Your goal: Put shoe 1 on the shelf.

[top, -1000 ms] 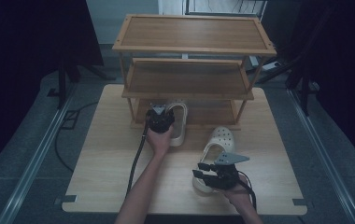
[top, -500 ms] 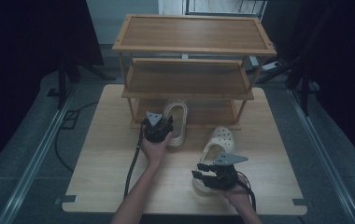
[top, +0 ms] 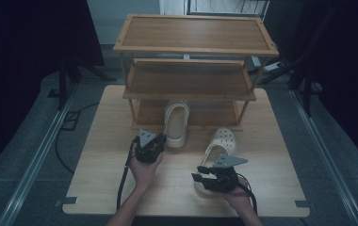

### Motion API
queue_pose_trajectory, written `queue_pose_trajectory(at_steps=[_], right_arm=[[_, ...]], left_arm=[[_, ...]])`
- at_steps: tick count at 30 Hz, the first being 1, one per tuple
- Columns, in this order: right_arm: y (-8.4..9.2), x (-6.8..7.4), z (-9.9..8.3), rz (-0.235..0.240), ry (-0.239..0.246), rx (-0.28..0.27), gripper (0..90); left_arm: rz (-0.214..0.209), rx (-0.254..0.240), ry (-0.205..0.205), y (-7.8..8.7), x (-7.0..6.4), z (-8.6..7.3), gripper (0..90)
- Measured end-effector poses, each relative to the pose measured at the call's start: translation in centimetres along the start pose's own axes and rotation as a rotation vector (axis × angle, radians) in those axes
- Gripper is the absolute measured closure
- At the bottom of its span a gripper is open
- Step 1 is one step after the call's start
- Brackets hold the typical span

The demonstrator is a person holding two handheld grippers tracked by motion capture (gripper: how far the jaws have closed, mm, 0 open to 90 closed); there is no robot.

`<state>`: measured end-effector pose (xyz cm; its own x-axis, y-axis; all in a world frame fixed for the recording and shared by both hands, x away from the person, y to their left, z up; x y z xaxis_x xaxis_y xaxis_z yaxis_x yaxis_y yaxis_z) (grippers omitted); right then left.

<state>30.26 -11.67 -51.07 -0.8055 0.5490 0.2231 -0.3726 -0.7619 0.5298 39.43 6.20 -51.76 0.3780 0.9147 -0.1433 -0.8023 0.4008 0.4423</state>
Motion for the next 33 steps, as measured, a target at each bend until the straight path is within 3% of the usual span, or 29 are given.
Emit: queue_pose_trajectory(at_steps=[6,10,16,25,33], right_arm=[[-0.1,0.1,-0.1,0.0,0.0,0.003,59.7],[-0.1,0.0,-0.3,-0.002,-0.002,0.009,59.5],[0.0,0.0,-0.2,-0.002,-0.005,0.004,59.5],[0.1,0.3,-0.1,0.004,0.006,0.004,59.5],[0.3,0.1,-0.1,0.001,0.003,0.004,59.4]], left_arm=[[-0.026,0.074,-0.032,0.0,-1.1,-2.3,84.4],[-0.029,0.107,-0.026,-0.7,-1.1,-3.2,86.1],[-0.013,0.121,-0.014,-2.0,-0.9,-3.2,86.3],[-0.002,0.119,-0.019,-4.1,-1.7,-2.3,86.3],[0.039,0.105,-0.023,-6.1,-1.6,-1.4,86.3]])
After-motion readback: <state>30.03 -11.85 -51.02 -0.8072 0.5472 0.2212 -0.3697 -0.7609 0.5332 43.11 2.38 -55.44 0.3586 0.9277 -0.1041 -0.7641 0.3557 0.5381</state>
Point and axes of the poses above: each handheld gripper's, and its own axes: y roughly backward along the jaws, z roughly out of its top, x roughly to its left, the point moved 8 cm from there along -y, roughly forward along the jaws, and after that the axes turned 2 degrees about z, right-handed, at the moved point
